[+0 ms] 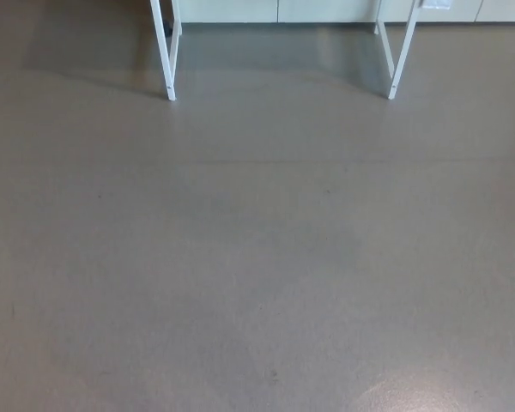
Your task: The robot walks towards a desk on which a file tray is kept in the middle and a toilet paper roll is kept on its right. The robot uses its right hand to hook on finger in the gap of the roll and grabs it, lifts it and places it on the tray.
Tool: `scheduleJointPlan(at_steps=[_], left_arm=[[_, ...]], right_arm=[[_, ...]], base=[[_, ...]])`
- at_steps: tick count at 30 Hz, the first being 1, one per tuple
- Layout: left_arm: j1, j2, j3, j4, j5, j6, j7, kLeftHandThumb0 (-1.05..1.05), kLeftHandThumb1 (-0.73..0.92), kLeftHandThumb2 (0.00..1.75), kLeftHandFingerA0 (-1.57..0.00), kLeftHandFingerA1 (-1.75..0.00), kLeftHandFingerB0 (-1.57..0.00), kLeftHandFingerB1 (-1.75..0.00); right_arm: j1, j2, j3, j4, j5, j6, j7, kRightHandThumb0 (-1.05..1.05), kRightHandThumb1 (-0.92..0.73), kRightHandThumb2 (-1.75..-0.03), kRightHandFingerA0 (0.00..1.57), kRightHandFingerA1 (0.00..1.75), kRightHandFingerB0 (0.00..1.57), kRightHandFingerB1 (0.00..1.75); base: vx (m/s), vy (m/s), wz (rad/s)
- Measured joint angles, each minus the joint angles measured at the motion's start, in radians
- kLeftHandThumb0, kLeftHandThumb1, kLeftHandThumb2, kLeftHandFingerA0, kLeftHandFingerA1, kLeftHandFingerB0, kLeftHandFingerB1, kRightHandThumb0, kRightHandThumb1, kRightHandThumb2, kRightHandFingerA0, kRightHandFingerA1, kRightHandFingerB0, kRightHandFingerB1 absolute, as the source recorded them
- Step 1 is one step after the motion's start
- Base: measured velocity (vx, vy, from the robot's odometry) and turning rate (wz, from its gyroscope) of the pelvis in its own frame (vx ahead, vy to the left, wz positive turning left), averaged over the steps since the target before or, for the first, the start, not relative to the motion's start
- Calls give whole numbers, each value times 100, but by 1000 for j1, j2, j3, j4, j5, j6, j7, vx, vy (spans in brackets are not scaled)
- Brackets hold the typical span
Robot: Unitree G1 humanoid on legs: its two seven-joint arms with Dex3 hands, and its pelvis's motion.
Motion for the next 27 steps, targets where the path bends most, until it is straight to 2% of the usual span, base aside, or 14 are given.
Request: scheduleJointPlan(at_steps=[3,4,5,6,7,8,16,17,18,19,20,22,23,27], left_arm=[[-4,0,6,14,-3,-12,-18,-105,70,123,-11,-73,-8,-57],[-4,0,8,15,-4,-14,-22,-105,69,122,-7,-72,-9,-56],[-4,0,12,15,-6,-17,-25,-101,68,122,0,-67,-12,-51],[-6,0,18,17,-8,-18,-29,-104,92,67,-7,-86,0,-64],[-6,0,22,19,-10,-18,-32,-104,92,67,-7,-86,0,-64],[-7,0,24,19,-11,-18,-35,-105,70,123,0,-68,-10,-52],[-10,2,23,24,-14,-18,-47,-98,64,121,0,-67,-12,-52],[-10,2,25,24,-16,-18,-49,-105,89,68,-5,-83,0,-64],[-10,2,26,24,-18,-18,-50,-104,64,115,-7,-69,-1,-48],[-10,2,28,24,-20,-18,-52,-105,91,66,-3,-86,0,-61],[-10,3,28,24,-22,-18,-53,-103,65,113,-10,-71,0,-49],[-9,4,28,24,-24,-18,-57,-104,65,110,-14,-74,0,-50],[-8,5,27,23,-25,-18,-59,-104,65,109,-14,-75,0,-51],[-8,5,25,23,-26,-18,-64,-104,70,123,-6,-72,-10,-58]], right_arm=[[0,0,-11,5,19,-6,20,-78,-70,-61,4,28,1,22],[0,0,-18,6,25,-6,28,-79,-55,-95,4,26,5,18],[1,1,-25,6,34,-6,34,-84,-58,-96,4,19,8,16],[2,1,-29,6,39,-8,39,-84,-58,-96,3,17,6,15],[3,1,-30,6,45,-9,44,-84,-58,-96,3,17,6,15],[3,1,-30,7,49,-9,47,-81,-58,-97,1,18,3,16],[4,-2,1,26,54,-19,64,-80,-57,-98,0,26,7,20],[5,-2,1,25,56,-21,64,-89,-61,-96,2,9,10,14],[5,-2,1,26,56,-24,64,-93,-67,-98,0,5,9,10],[5,-2,2,28,56,-26,64,-91,-63,-95,0,3,10,11],[6,-2,3,28,57,-28,66,-89,-60,-92,0,6,12,14],[7,-1,-14,28,70,-30,77,-76,-70,-61,5,28,7,23],[8,-1,-18,28,75,-32,80,-83,-60,-101,2,18,7,21],[9,-7,32,35,57,-48,68,-92,-66,-103,0,8,12,21]], base=[[0,0,0],[0,0,0],[0,0,0],[0,0,0],[0,0,0],[0,0,0],[0,0,0],[0,0,0],[0,0,0],[0,0,0],[0,0,0],[0,0,0],[0,0,0],[0,0,0]])
